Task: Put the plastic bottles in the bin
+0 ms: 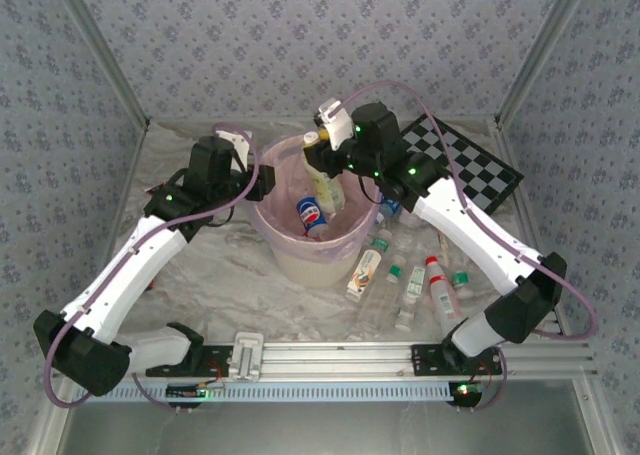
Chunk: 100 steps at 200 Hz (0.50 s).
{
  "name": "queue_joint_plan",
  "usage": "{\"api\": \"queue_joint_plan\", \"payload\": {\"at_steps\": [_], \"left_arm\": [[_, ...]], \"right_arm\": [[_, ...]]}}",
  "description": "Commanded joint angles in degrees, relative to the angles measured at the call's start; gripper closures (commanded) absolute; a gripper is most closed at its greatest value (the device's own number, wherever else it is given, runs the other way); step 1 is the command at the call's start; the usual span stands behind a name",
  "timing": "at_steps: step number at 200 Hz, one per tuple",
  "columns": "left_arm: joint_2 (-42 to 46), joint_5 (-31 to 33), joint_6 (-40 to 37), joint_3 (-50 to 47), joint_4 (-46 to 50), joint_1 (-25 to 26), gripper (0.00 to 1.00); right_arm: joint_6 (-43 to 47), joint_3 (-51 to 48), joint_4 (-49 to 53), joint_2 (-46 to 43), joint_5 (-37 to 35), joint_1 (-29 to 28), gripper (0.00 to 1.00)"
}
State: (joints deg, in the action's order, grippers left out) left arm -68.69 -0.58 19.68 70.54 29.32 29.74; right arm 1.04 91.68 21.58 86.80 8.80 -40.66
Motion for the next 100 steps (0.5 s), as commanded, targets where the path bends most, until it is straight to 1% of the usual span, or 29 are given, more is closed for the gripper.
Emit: {"api": "queue_joint_plan", "payload": {"at_steps": [1, 32, 52, 66, 89, 100], "left_arm": [[-0.9, 0.3, 0.2, -0.4, 0.7, 0.6, 0.59], [-0.7, 0.8, 0.0, -0.2, 0.7, 0.6, 0.59], [-0.6, 0.8, -0.1, -0.2, 0.6, 0.5, 0.6], [-0.6, 0.8, -0.2, 0.0, 0.5, 0.5, 0.6], [-0.6, 0.9, -0.5, 0.4, 0.7, 0.6, 0.61], [-0.5, 0.8, -0.5, 0.7, 0.9, 0.6, 0.61]], "right_arm": [[-8.4, 1.3, 12.6, 0.2, 11.8, -2.6, 1.0], [-11.0, 3.9, 12.5, -2.1, 16.0, -2.5, 1.0], [-12.0, 3.8, 12.0, -2.5, 17.1, -2.5, 1.0], [-12.0, 3.5, 12.5, -2.2, 15.4, -2.5, 1.0], [-10.4, 2.8, 16.1, -0.1, 9.7, -2.5, 1.0], [-10.6, 1.8, 16.4, 1.1, 9.0, -2.2, 1.0]]}}
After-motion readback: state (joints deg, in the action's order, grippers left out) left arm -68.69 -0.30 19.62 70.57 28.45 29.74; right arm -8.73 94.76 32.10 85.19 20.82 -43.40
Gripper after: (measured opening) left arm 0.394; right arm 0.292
